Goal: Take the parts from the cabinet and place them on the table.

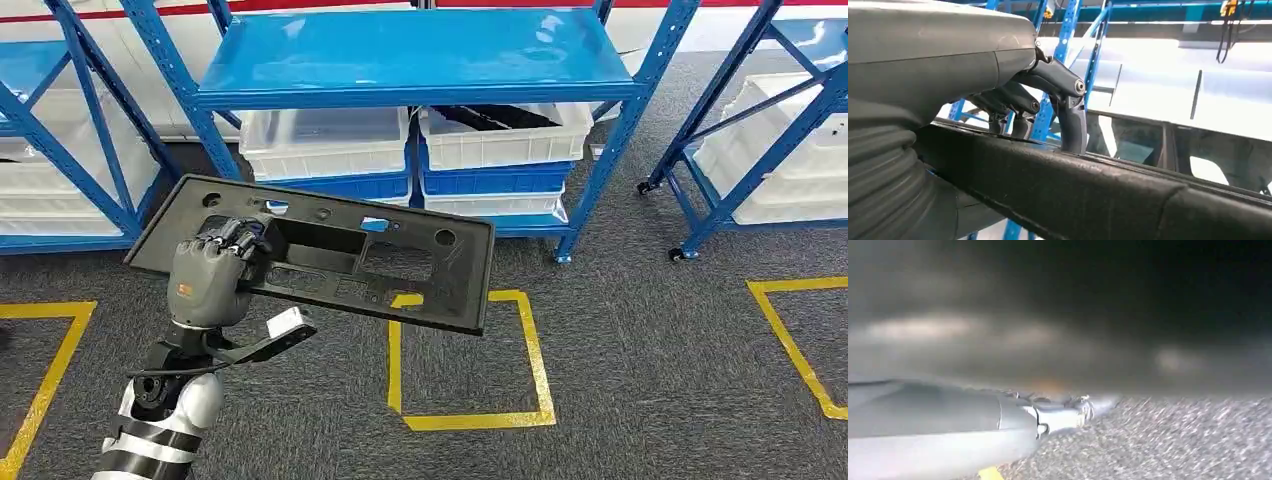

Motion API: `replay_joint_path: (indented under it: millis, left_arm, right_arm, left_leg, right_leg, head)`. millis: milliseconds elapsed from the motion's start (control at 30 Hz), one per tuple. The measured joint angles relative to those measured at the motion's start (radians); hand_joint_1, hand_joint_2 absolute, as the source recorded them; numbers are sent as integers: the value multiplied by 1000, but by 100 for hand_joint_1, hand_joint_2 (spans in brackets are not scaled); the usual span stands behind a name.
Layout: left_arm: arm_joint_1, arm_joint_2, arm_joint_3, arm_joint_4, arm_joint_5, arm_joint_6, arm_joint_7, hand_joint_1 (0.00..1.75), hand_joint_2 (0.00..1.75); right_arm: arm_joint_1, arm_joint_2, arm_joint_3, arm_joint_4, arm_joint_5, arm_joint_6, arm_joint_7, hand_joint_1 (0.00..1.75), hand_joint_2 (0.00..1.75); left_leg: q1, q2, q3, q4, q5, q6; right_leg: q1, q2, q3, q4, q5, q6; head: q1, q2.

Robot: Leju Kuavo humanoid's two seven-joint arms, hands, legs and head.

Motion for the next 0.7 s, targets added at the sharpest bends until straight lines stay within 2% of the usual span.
replay_joint_path:
  millis: [33, 67, 100, 133, 167, 200, 233, 267, 300, 333, 367, 400, 433, 467, 500, 533, 567, 600, 633, 667, 700]
  left_arm:
    - [0, 0, 0, 0, 0, 0, 0, 175, 175]
    - [-1, 0, 0, 0, 0, 0, 0, 175, 175]
    - [-2, 0, 0, 0, 0, 0, 0, 175, 175]
    - [-4, 0, 0, 0, 0, 0, 0, 175, 175]
    - [-2, 0, 0, -1, 1, 0, 0, 175, 175]
    - [-2, 0, 0, -1, 1, 0, 0, 175, 175]
    - [-3, 0, 0, -1, 2, 0, 0, 175, 175]
    - [-4, 1, 0, -1, 3, 0, 0, 175, 175]
    - [-5, 2, 0, -1, 3, 0, 0, 175, 175]
    - [-5, 2, 0, -1, 3, -1, 0, 175, 175]
    - [-7, 2, 0, -1, 3, -1, 0, 175, 175]
    - [-7, 1, 0, -1, 5, -2, 0, 175, 175]
    - [-6, 2, 1, -1, 6, -2, 0, 175, 175]
    - [-6, 2, 1, -1, 7, -2, 0, 175, 175]
    - [-6, 2, 0, -1, 8, -2, 0, 175, 175]
    - [-5, 2, 0, -1, 9, -2, 0, 175, 175]
    - [-6, 2, 0, -1, 10, -2, 0, 175, 175]
    - [-6, 2, 0, -1, 10, -2, 0, 175, 175]
    - [-6, 2, 1, -2, 10, -2, 0, 175, 175]
    - [-7, 3, 2, -2, 10, -2, 0, 175, 175]
    - [-8, 3, 1, -2, 11, -2, -1, 175, 175]
  right_arm:
    - [1, 1, 0, 0, 1, 0, 0, 0, 0]
    - [2, 1, 0, 0, 2, 0, 0, 0, 0]
    - [2, 2, 0, 0, 2, 0, 0, 0, 0]
    - [2, 2, 0, 0, 2, 0, 0, 0, 0]
    - [1, 3, 0, 0, 4, 0, 0, 0, 0]
    - [1, 3, 0, 0, 6, 0, 0, 0, 0]
    - [1, 3, 0, 0, 6, 0, 0, 0, 0]
    - [2, 3, 0, 0, 7, 0, 0, 0, 0]
    - [3, 1, -1, 0, 8, 0, 0, 0, 0]
    - [2, 2, -1, 0, 8, 0, 0, 0, 0]
    - [2, 3, -1, 0, 8, 0, 0, 0, 0]
    - [1, 4, -1, 0, 9, 0, 0, 0, 0]
    - [1, 4, -1, 0, 9, 1, 0, 0, 0]
    - [2, 4, -1, 0, 9, 2, 0, 0, 0]
    - [2, 3, -1, 0, 10, 3, 0, 0, 0]
    - [1, 2, -1, 0, 10, 5, 0, 0, 0]
    - [0, 1, -1, 0, 10, 6, 0, 0, 0]
    - [-1, 0, -2, 0, 10, 7, -1, 0, 0]
    - [-4, 1, -2, 0, 11, 8, -1, 0, 0]
    - [-6, 2, -2, 0, 11, 8, -1, 0, 0]
    - [-4, 2, -2, 0, 12, 8, -2, 0, 0]
  left_leg:
    - [0, 0, 42, -46, 27, 2]
    - [0, 0, 106, -131, 55, 6]
    - [0, 0, 177, -225, 69, 12]
    - [-6, -1, 224, -295, 37, 18]
    - [-10, -1, 218, -299, 48, 23]
    - [-15, -1, 213, -303, 51, 27]
    - [-19, -1, 209, -300, 54, 33]
    - [-20, 0, 204, -304, 63, 44]
    - [-6, 6, 201, -321, 81, 56]
    - [-9, 4, 191, -327, 92, 62]
    - [-8, 6, 178, -326, 104, 68]
    - [-8, 6, 163, -326, 114, 68]
    - [-9, 6, 149, -326, 124, 68]
    - [-8, 7, 135, -325, 134, 66]
    - [-7, 7, 122, -325, 144, 63]
    - [-4, 7, 108, -324, 155, 58]
    - [-1, 7, 97, -324, 165, 52]
    - [2, 7, 88, -323, 173, 45]
    - [-2, 6, 82, -321, 181, 35]
    - [-4, 7, 73, -321, 190, 29]
    - [-6, 6, 76, -325, 201, 23]
  right_leg:
    - [1, 1, -9, 2, 6, 2]
    - [1, 1, -16, 4, 11, 5]
    - [2, 1, -20, 8, 15, 9]
    - [5, 1, -28, 11, 19, 16]
    - [6, 0, -30, 10, 25, 24]
    - [6, 0, -31, 12, 30, 32]
    - [1, 0, -35, 10, 38, 40]
    - [3, 1, -37, 4, 45, 47]
    - [4, 0, -47, 17, 36, 50]
    - [5, 1, -66, 42, 1, 48]
    - [2, 1, -90, 105, -49, 40]
    - [-1, 1, -117, 185, -95, 37]
    - [-3, 1, -140, 260, -129, 38]
    - [-5, 1, -150, 310, -145, 44]
    - [-9, 1, -141, 319, -137, 57]
    - [-13, 1, -103, 276, -109, 74]
    - [-18, 1, -48, 197, -78, 88]
    - [-23, 0, 14, 106, -61, 97]
    - [-28, 0, 75, 20, -70, 97]
    - [-16, 14, 99, -15, -76, 83]
    - [-15, 16, 78, -11, -69, 73]
  head:
    - [0, 0]
    - [0, 0]
    - [-1, 0]
    - [0, 0]
    - [3, 0]
    - [0, 0]
    - [-3, 0]
    - [-1, 0]
    - [-2, 0]
    - [2, 0]
    - [6, 0]
    - [7, 0]
    - [6, 0]
    - [6, 0]
    - [7, 0]
    - [7, 0]
    - [7, 0]
    - [7, 0]
    - [9, 0]
    - [11, 0]
    - [3, 0]
